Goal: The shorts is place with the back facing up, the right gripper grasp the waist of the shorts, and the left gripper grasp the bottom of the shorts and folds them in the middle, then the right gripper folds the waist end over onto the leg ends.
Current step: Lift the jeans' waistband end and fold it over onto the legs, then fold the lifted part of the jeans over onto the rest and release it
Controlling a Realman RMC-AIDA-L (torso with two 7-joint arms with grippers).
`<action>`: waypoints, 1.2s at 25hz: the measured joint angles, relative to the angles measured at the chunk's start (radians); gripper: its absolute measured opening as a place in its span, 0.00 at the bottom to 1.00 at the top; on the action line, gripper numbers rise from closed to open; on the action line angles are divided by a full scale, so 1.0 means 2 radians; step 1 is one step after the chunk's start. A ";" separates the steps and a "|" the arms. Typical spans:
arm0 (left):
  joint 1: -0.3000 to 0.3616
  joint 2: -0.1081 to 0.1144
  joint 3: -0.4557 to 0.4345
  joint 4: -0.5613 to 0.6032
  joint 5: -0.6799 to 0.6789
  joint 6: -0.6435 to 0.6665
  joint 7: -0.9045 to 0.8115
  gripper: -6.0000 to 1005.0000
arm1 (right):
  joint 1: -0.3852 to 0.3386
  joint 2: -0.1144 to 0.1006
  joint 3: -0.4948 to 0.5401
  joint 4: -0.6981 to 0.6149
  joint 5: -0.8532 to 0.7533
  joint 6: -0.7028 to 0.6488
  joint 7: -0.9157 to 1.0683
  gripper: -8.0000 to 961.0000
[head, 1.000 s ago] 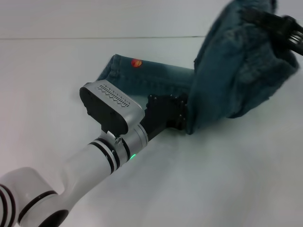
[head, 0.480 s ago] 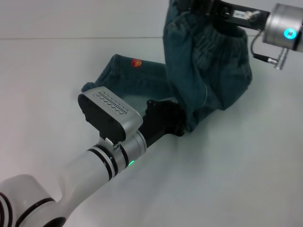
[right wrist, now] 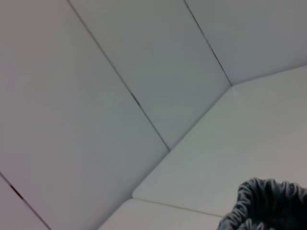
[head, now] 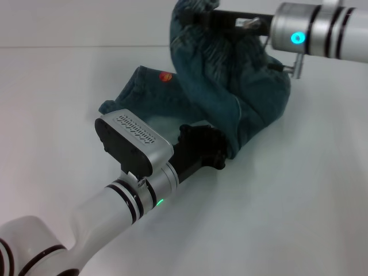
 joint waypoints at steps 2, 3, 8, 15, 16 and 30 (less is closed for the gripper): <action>0.002 0.000 0.000 -0.002 0.000 0.000 0.000 0.01 | 0.012 0.001 -0.004 0.017 0.001 0.015 -0.013 0.14; 0.003 0.000 0.000 -0.002 0.001 0.000 0.000 0.01 | 0.017 0.002 -0.006 0.024 0.001 0.019 -0.018 0.14; 0.028 0.000 -0.001 -0.001 0.001 0.018 0.000 0.01 | 0.037 0.006 -0.008 0.042 0.006 0.040 -0.044 0.14; 0.109 0.000 -0.001 0.010 0.001 0.110 0.000 0.01 | 0.057 0.008 -0.010 0.075 0.016 0.061 -0.091 0.14; 0.121 0.000 -0.001 0.013 0.001 0.125 0.000 0.01 | 0.057 0.009 -0.012 0.076 0.023 0.061 -0.096 0.14; 0.164 0.000 0.006 0.026 0.009 0.191 -0.003 0.01 | 0.060 0.005 -0.089 0.062 0.043 0.074 -0.044 0.57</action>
